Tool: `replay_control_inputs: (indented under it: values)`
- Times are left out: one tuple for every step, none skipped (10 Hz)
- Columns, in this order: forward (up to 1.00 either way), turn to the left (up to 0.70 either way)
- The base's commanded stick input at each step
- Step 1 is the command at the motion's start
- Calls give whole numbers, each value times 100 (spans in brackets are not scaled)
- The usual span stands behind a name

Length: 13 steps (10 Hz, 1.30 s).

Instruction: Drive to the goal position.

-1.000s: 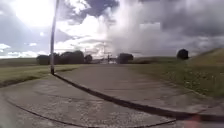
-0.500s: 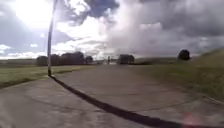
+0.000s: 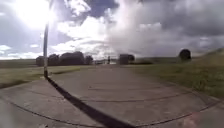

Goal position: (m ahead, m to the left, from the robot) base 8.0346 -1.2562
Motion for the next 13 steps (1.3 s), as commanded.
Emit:
replay_control_inputs:
  values:
    - [70,0]
    - [70,0]
    - [70,0]
    - [70,0]
    - [70,0]
    - [70,0]
    - [70,0]
    - [70,0]
    - [70,0]
    - [70,0]
    - [70,0]
    - [70,0]
    - [70,0]
